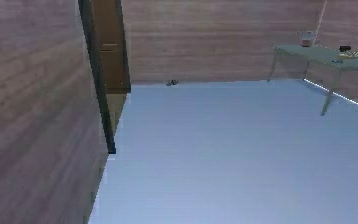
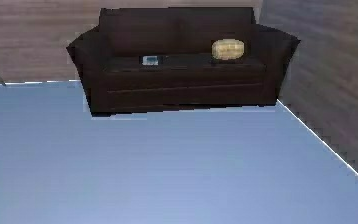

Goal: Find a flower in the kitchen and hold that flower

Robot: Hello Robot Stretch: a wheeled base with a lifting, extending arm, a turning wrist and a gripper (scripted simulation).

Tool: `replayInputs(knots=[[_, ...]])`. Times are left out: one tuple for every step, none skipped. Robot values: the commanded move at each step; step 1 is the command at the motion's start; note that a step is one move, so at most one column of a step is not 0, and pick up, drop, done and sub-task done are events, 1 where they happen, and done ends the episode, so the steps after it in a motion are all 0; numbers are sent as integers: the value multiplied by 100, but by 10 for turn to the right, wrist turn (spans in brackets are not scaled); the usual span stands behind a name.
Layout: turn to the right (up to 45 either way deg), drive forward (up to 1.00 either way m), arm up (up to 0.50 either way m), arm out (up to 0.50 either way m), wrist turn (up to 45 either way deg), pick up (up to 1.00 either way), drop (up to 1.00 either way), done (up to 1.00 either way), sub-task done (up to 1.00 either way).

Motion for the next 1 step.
replayInputs(knots=[[0, 100, 0, 0, 0, 0, 0, 0, 0]])
